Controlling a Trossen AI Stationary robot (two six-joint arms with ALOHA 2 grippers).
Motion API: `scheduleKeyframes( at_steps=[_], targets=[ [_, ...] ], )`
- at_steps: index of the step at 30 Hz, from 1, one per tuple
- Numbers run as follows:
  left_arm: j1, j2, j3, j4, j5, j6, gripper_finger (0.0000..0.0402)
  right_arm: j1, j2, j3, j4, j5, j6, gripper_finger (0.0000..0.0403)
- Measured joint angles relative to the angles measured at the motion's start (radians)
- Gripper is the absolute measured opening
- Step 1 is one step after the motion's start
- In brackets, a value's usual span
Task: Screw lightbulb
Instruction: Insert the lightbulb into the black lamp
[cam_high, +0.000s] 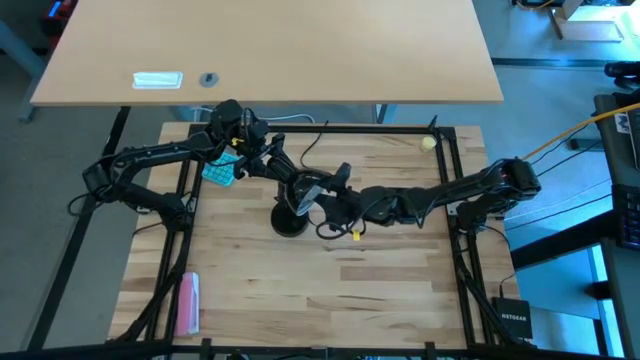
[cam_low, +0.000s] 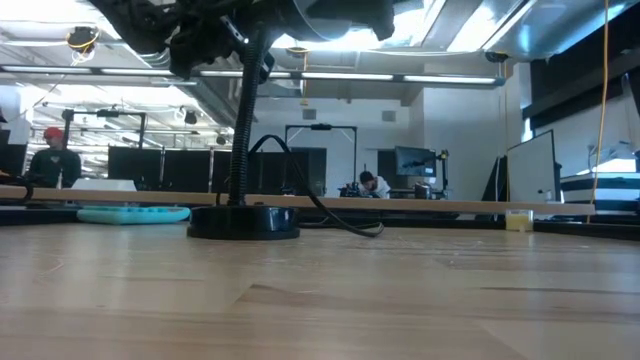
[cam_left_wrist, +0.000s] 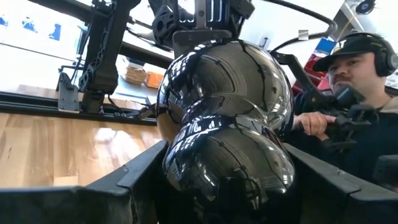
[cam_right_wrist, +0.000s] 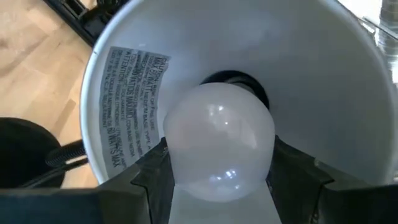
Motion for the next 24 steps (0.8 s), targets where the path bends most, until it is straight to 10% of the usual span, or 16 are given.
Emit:
scheduleKeyframes(
  at_steps=[24],
  targets=[
    [-0.141, -0.003, -0.005, 0.044, -0.176, -0.035, 0.0251, 0.006, 0.014, 0.074, -0.169, 0.069, -0.204, 0.0209]
  ],
)
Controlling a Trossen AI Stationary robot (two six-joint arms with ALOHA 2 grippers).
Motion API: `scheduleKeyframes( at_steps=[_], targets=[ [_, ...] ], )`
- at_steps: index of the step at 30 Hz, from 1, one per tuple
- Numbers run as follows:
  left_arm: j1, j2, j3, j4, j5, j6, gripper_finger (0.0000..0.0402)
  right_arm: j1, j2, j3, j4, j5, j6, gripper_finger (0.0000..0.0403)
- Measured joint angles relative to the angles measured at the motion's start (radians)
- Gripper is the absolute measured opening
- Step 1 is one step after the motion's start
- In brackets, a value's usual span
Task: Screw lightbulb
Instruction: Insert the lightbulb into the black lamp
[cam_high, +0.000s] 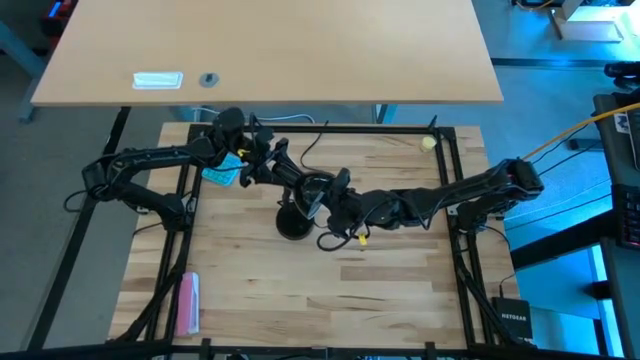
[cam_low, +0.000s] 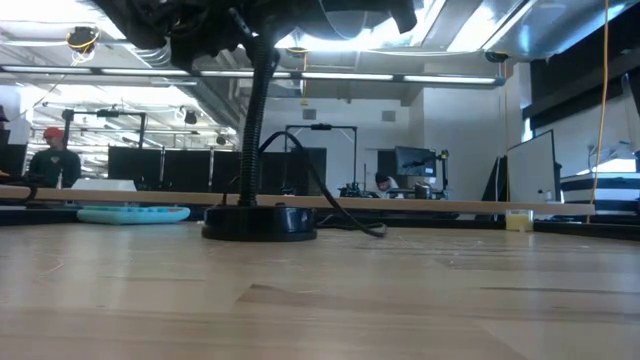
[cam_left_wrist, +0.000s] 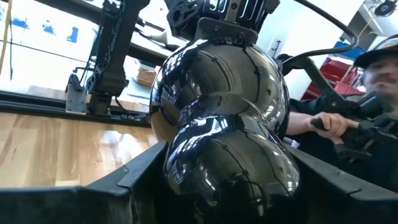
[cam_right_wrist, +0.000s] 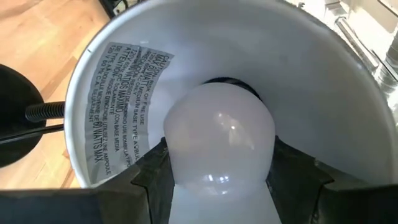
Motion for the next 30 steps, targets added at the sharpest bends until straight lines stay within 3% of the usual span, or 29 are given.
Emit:
scheduleKeyframes(
  at_steps=[16, 30],
  targets=[
    [-0.049, 0.001, -0.001, 0.025, -0.041, -0.017, 0.0251, 0.001, 0.001, 0.001, -0.029, 0.022, -0.068, 0.0209],
    [-0.081, 0.000, 0.002, 0.024, -0.029, 0.067, 0.0251, 0.000, 0.000, 0.001, -0.023, -0.100, 0.581, 0.0209]
  ],
)
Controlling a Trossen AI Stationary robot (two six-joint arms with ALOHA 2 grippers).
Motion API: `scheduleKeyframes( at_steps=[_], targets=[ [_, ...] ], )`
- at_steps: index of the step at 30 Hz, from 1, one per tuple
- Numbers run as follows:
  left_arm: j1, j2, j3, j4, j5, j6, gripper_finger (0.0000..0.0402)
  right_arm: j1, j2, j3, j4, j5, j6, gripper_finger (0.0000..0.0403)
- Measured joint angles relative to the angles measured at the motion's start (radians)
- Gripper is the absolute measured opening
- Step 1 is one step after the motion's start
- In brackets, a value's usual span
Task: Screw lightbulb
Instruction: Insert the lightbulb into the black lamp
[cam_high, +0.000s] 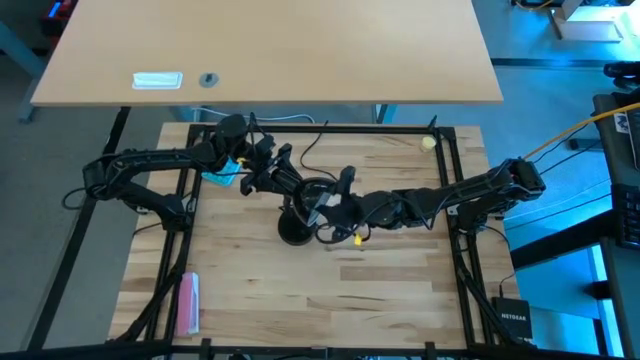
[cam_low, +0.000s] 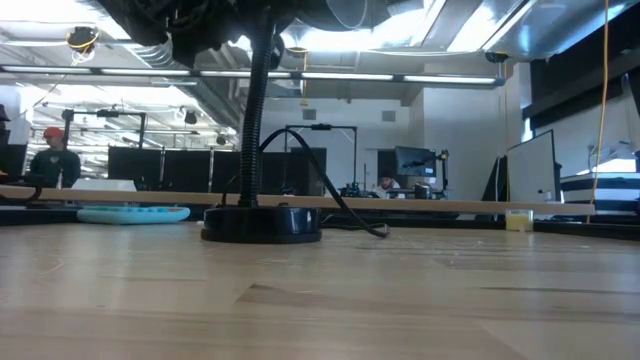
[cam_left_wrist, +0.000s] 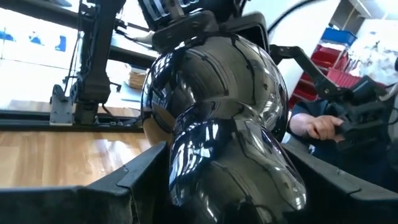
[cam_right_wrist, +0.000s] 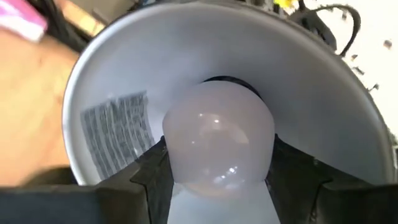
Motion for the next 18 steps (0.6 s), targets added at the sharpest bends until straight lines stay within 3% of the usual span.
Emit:
scheduleKeyframes(
  at_steps=[18],
  targets=[
    [-0.087, -0.001, 0.003, -0.015, -0.098, 0.247, 0.0251, 0.000, 0.007, -0.059, -0.006, -0.043, 0.752, 0.0209]
  ],
)
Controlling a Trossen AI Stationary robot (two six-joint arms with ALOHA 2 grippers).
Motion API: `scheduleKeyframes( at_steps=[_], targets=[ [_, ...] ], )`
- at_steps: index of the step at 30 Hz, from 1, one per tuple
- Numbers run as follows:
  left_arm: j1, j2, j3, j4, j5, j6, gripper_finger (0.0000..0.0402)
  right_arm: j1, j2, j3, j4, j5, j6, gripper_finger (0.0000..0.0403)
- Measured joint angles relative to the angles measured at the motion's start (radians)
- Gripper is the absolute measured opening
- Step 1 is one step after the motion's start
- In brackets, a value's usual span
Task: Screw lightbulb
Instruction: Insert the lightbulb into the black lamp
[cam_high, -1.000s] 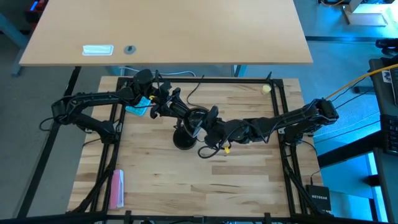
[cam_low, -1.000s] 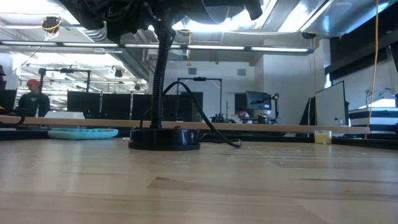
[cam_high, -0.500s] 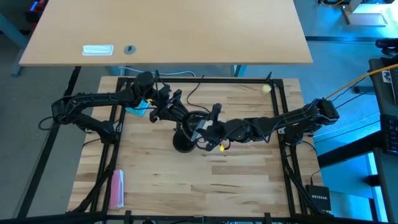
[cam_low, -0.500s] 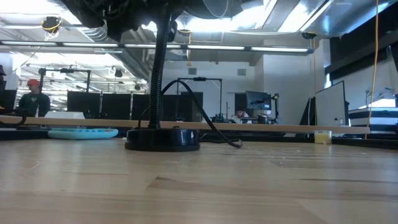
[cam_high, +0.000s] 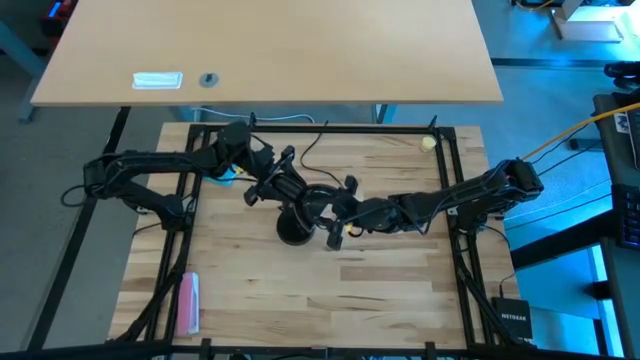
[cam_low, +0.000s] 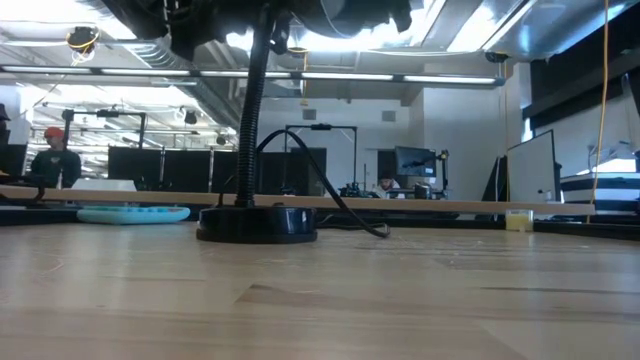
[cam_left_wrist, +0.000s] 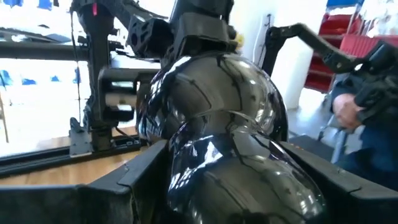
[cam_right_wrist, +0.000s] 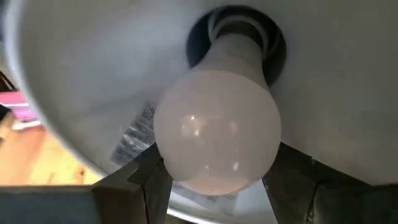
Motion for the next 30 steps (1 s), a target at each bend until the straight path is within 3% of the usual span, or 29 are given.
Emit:
scheduleKeyframes(
  at_steps=[12, 30],
  targets=[
    [-0.011, -0.032, 0.009, -0.147, -0.031, 0.124, 0.0251, 0.007, -0.039, -0.006, 0.059, -0.032, 0.030, 0.0208],
    [-0.039, -0.035, 0.004, -0.159, -0.060, 0.165, 0.0251, -0.007, -0.069, -0.006, 0.085, -0.063, 0.079, 0.0208]
  ],
)
